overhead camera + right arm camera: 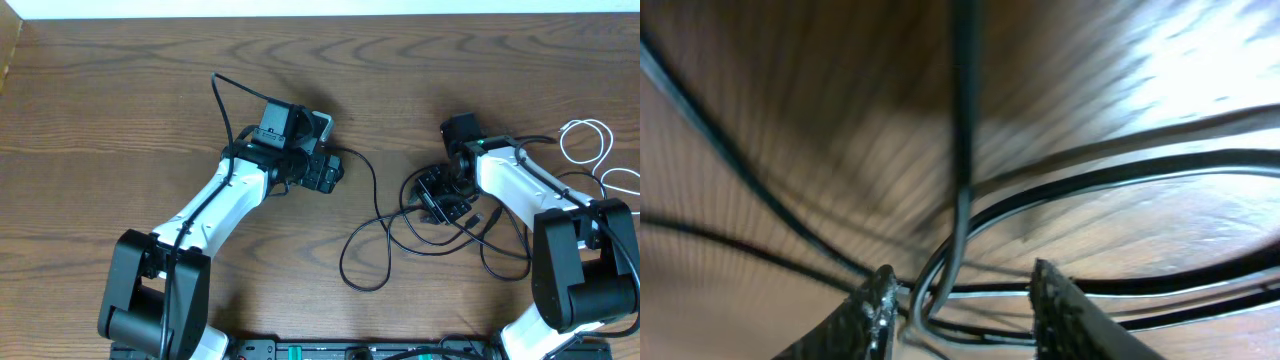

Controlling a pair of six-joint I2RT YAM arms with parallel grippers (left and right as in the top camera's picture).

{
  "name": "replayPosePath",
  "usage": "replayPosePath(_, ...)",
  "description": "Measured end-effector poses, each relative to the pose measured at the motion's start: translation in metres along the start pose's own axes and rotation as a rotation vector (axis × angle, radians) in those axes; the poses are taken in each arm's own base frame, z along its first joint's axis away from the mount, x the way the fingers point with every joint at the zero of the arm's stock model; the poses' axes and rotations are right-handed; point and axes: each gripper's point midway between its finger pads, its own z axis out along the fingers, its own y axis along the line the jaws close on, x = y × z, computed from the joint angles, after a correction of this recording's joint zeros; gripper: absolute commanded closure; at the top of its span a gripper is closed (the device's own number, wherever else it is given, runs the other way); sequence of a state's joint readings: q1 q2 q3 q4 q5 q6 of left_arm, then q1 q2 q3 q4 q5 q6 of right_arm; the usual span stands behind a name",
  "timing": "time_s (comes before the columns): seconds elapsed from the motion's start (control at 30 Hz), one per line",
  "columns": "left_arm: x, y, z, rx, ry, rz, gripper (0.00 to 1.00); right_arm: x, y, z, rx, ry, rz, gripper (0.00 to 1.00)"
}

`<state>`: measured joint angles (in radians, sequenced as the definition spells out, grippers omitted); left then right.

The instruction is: Untangle cables

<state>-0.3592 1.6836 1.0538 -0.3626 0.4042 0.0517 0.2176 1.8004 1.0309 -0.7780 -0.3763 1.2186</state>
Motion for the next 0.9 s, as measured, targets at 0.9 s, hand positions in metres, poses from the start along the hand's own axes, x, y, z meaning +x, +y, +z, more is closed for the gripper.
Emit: replayPosePath(0.9,-0.001,0.000,0.000,0.000,-0.002,0.000,0.12,-0.007,0.013,-0.036,-0.044,-0.182,-0.333,0.99)
